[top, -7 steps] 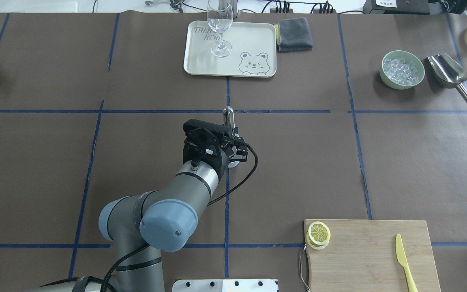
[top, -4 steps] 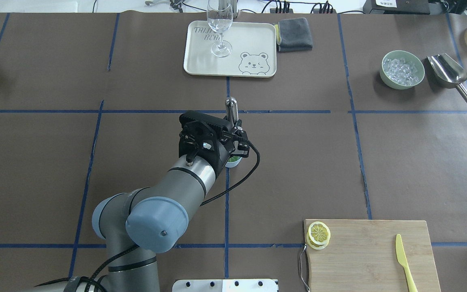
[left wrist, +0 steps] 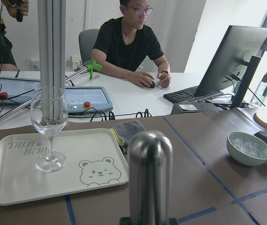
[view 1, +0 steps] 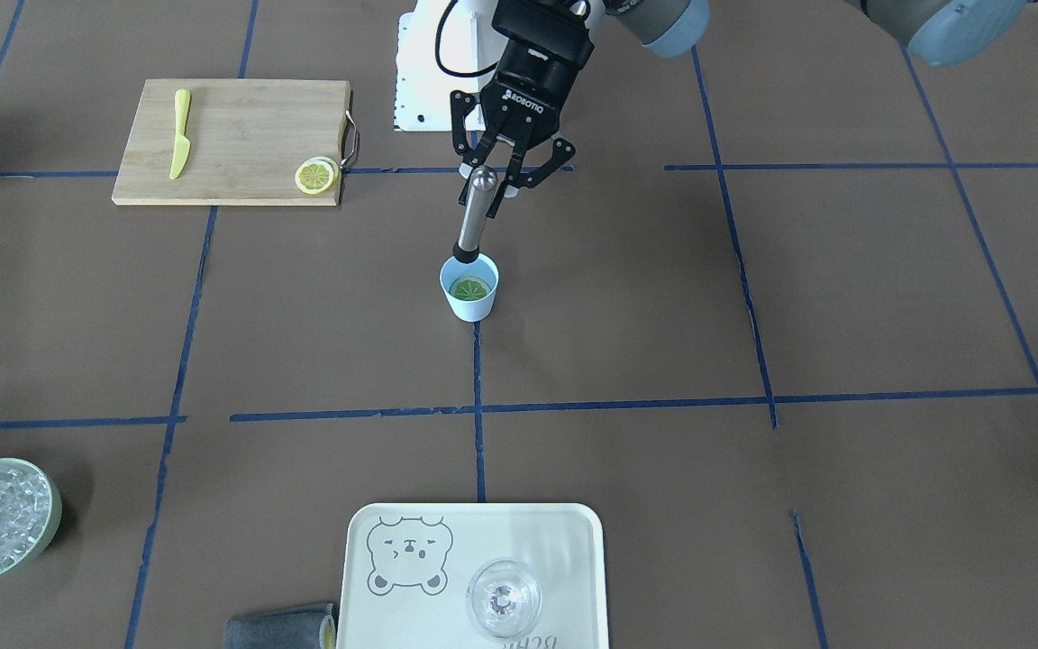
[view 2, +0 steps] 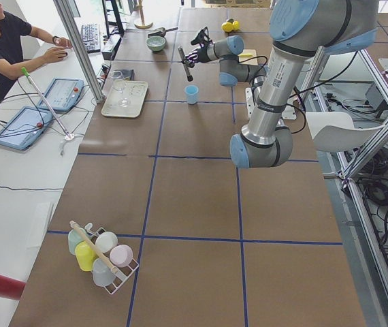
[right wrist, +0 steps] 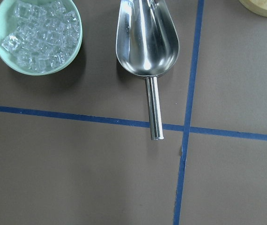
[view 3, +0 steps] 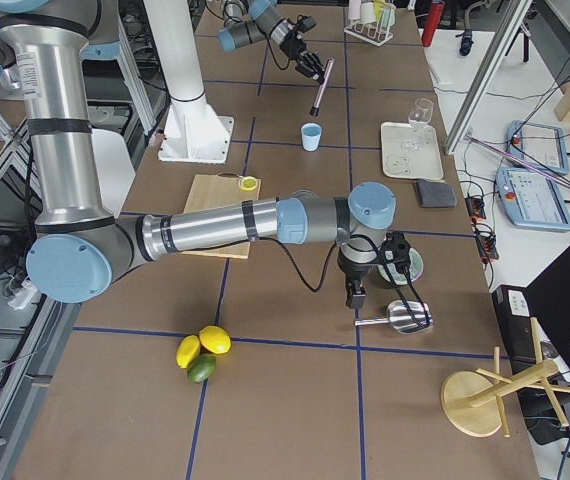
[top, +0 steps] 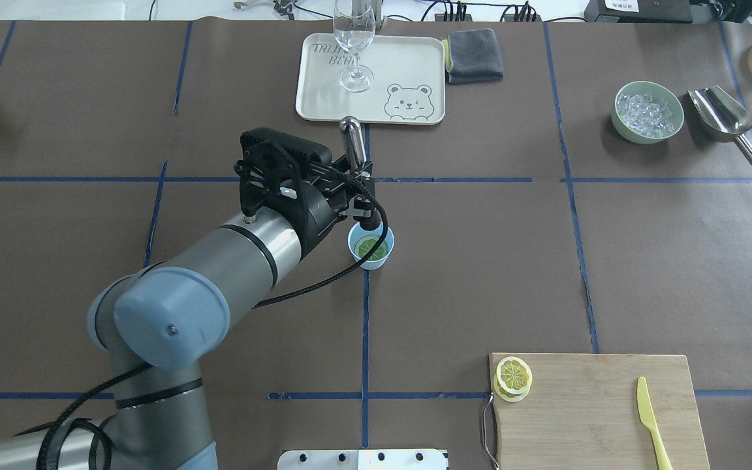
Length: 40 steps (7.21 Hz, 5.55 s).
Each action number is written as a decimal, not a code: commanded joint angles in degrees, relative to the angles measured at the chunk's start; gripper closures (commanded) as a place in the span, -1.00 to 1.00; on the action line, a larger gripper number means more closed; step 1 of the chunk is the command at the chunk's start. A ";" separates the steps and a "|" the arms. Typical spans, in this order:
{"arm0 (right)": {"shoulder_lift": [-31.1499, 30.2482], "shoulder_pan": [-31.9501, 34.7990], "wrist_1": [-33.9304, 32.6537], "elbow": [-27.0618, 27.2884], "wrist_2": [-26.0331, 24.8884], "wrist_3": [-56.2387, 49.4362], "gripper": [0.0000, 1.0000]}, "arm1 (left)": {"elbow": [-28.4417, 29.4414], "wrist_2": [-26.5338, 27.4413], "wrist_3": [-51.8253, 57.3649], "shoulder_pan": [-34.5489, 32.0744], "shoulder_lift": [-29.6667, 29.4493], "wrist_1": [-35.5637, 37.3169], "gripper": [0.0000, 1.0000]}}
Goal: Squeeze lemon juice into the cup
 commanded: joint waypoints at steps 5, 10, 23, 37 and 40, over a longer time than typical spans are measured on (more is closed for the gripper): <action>0.10 0.01 -0.07 -0.06 0.51 0.91 -1.00 | -2.33 -52.33 0.04 -29.06 19.14 7.56 1.00; 0.45 0.01 -0.07 0.56 0.43 0.92 -1.00 | -1.37 -61.03 11.91 -30.44 21.19 38.01 1.00; 2.65 0.01 0.01 1.96 0.08 1.00 -1.00 | 23.42 -63.93 14.19 -31.93 16.35 33.60 -1.00; -7.55 3.00 5.11 0.65 0.52 1.35 -1.00 | 19.28 -66.30 58.31 -68.06 29.45 30.72 -1.00; -7.46 3.00 5.11 0.65 0.52 1.35 -1.00 | 18.77 -69.96 57.70 -68.06 30.68 31.14 -1.00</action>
